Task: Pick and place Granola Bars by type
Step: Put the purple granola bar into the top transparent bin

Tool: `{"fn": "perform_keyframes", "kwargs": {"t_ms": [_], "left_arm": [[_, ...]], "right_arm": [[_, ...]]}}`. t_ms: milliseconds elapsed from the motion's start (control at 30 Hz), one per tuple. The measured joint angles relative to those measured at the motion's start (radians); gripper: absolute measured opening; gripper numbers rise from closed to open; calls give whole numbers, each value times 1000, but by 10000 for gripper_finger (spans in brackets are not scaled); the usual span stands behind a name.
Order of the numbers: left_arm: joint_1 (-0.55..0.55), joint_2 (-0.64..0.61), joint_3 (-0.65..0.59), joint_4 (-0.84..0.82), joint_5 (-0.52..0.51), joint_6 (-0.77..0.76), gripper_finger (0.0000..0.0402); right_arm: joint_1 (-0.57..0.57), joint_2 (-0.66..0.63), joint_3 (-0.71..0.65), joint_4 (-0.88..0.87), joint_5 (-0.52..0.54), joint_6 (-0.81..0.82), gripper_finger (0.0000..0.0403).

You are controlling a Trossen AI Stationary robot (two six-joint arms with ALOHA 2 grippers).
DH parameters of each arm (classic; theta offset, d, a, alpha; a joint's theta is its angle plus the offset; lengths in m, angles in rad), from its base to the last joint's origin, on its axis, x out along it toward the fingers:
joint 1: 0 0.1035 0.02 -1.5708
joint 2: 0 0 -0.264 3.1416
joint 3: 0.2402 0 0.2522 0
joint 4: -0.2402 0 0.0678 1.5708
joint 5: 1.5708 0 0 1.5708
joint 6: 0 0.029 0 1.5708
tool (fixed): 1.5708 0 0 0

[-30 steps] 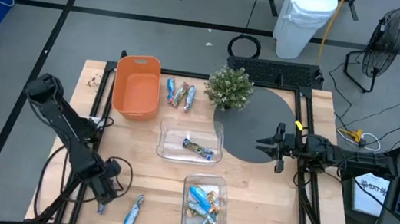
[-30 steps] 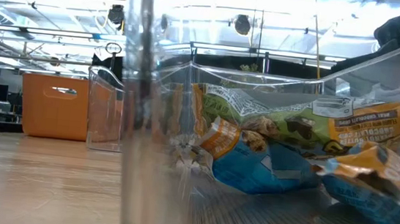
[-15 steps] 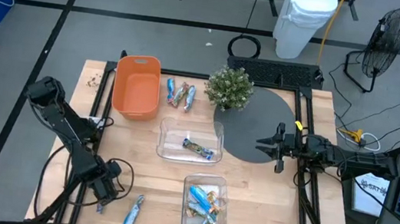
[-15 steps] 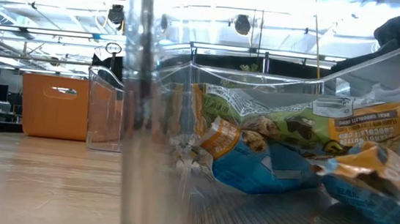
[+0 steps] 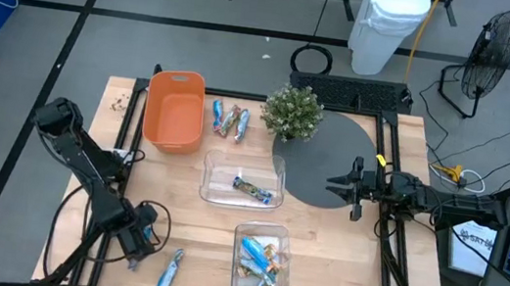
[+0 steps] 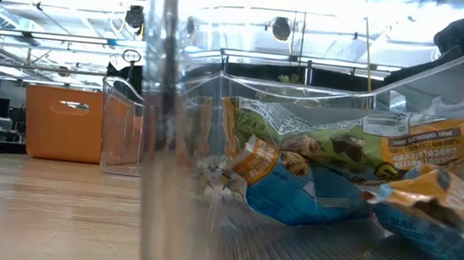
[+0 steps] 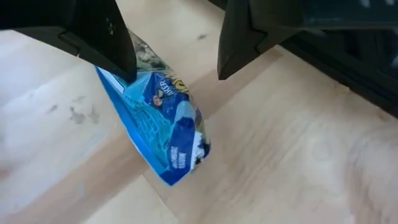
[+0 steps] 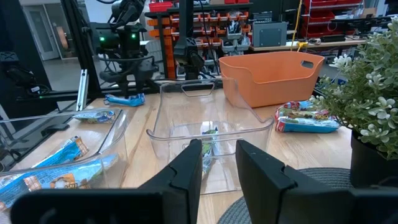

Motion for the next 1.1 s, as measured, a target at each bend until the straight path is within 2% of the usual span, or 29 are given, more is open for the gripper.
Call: {"fn": "perform_keyframes", "kwargs": {"t_ms": [133,300,733,1000,1100], "left_arm": [[9,0,0,0,-8,-29,216],[41,0,0,-1,-80,-19,213],[196,0,0,0,-261,168,198],[281,0,0,0,-260,271,208],[301,0,0,0,-222,303,207]], "right_arm": [[0,0,0,0,0,0,89],[0,0,0,0,0,0,89],[0,0,0,0,0,0,89],[0,0,0,0,0,0,89],[0,0,0,0,0,0,89]]}}
